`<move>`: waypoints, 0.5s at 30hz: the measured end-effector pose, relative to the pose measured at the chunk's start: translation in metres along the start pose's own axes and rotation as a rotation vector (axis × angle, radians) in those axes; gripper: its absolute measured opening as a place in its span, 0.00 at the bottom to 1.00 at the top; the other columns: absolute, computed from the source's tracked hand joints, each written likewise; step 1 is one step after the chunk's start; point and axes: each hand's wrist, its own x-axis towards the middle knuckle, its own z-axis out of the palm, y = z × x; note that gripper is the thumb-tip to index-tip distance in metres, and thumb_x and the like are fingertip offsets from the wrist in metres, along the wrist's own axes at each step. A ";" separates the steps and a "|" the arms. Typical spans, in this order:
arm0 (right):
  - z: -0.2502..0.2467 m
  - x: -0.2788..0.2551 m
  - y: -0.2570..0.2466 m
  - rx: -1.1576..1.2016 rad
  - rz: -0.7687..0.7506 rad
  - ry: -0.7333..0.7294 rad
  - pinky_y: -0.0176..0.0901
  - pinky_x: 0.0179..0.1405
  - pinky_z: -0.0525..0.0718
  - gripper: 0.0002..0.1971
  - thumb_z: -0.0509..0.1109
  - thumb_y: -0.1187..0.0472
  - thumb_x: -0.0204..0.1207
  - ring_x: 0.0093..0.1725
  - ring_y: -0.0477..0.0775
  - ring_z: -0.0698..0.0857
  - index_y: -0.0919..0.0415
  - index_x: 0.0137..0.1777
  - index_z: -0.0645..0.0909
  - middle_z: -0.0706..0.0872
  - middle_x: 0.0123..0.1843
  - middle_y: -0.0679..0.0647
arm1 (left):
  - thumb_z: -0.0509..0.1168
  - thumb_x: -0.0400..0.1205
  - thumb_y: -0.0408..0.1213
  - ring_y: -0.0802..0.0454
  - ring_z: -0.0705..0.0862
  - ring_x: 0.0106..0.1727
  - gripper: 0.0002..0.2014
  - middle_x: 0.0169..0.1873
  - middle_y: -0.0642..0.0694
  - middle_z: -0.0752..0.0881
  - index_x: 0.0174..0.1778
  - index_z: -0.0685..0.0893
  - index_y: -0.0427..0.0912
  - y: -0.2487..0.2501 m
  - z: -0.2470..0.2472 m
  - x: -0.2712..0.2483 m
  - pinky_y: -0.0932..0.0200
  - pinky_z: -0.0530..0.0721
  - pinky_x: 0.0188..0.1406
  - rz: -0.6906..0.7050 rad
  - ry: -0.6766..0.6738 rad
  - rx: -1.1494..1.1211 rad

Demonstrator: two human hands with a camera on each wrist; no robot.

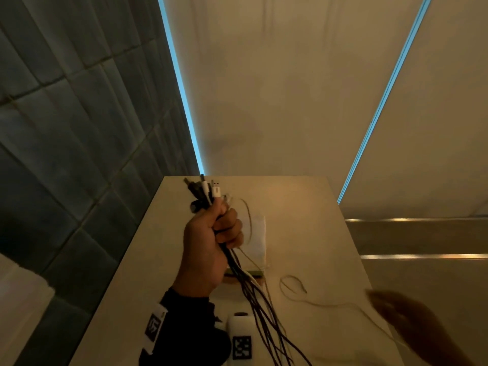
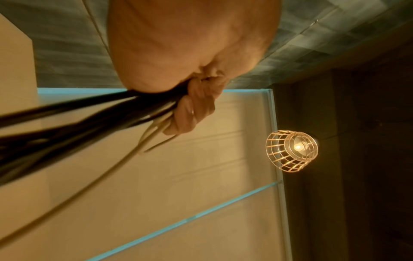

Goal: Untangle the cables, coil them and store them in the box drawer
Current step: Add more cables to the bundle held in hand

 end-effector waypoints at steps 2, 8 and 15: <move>0.016 0.009 -0.040 0.002 -0.061 -0.125 0.18 0.51 0.77 0.21 0.59 0.24 0.67 0.60 0.33 0.84 0.26 0.56 0.82 0.84 0.56 0.23 | 0.52 0.85 0.38 0.60 0.58 0.18 0.14 0.20 0.53 0.61 0.32 0.68 0.43 -0.006 0.009 -0.001 0.63 0.59 0.19 -0.020 -0.003 0.039; 0.091 0.046 -0.105 0.217 -0.257 -0.151 0.34 0.47 0.86 0.05 0.72 0.58 0.78 0.44 0.42 0.89 0.57 0.47 0.89 0.91 0.42 0.47 | 0.57 0.80 0.41 0.56 0.62 0.20 0.11 0.22 0.50 0.64 0.33 0.70 0.43 -0.007 0.017 -0.007 0.61 0.65 0.21 -0.013 0.000 0.130; 0.045 0.040 -0.047 0.404 -0.036 0.260 0.30 0.24 0.68 0.12 0.67 0.67 0.80 0.24 0.41 0.71 0.56 0.36 0.84 0.77 0.22 0.43 | 0.51 0.88 0.40 0.33 0.89 0.40 0.16 0.38 0.29 0.89 0.38 0.75 0.37 0.010 0.006 -0.009 0.39 0.86 0.49 -0.026 0.083 0.366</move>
